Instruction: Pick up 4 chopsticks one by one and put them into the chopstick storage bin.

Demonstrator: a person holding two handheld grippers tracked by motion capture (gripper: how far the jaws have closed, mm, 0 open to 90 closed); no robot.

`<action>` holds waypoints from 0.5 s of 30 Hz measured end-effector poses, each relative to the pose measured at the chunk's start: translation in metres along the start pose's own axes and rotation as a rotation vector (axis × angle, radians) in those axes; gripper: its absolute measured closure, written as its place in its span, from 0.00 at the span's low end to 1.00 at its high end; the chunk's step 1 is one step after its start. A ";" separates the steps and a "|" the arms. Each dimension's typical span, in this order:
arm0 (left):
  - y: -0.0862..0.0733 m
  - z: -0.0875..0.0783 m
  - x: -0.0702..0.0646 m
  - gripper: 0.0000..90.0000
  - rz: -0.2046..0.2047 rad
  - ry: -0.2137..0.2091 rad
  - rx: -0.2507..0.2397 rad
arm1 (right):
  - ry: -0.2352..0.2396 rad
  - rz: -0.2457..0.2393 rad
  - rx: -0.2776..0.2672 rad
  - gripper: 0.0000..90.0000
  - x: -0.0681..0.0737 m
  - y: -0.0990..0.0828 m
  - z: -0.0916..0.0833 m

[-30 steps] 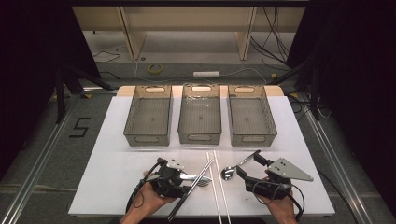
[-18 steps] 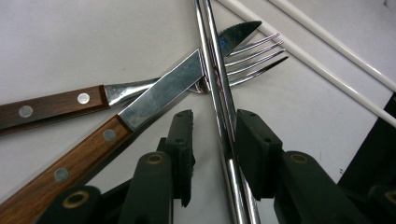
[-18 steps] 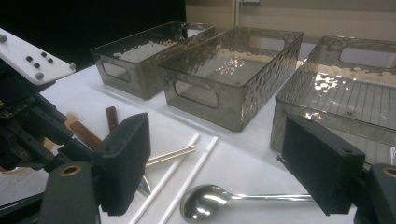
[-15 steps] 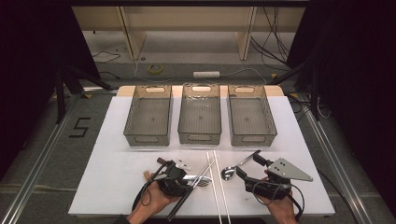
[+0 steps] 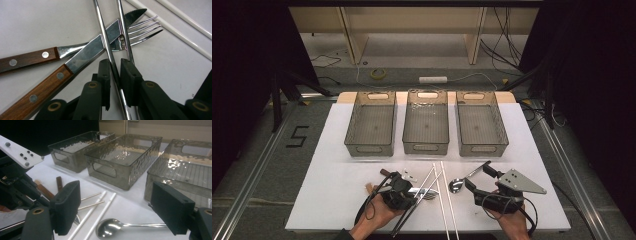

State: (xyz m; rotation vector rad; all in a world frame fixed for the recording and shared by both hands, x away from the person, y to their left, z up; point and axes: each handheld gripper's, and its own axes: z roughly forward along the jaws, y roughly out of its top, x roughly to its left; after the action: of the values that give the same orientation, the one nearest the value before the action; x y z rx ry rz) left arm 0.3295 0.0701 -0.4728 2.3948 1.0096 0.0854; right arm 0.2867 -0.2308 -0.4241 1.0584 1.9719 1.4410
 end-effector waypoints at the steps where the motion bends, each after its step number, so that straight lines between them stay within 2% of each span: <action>1: 0.000 0.000 0.000 0.87 0.000 0.000 0.000 | 0.000 0.000 0.000 0.28 0.000 0.000 0.000; 7: 0.001 0.001 0.000 0.92 0.001 0.010 -0.003 | -0.002 -0.001 0.004 0.28 0.000 0.000 0.000; 15: 0.001 0.001 0.000 0.94 -0.010 0.010 -0.007 | 0.002 -0.005 0.004 0.29 0.000 0.000 0.000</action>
State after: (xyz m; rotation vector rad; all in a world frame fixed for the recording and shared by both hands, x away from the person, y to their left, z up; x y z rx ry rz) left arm 0.3307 0.0690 -0.4733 2.3850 1.0237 0.0972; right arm 0.2866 -0.2305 -0.4240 1.0531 1.9777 1.4363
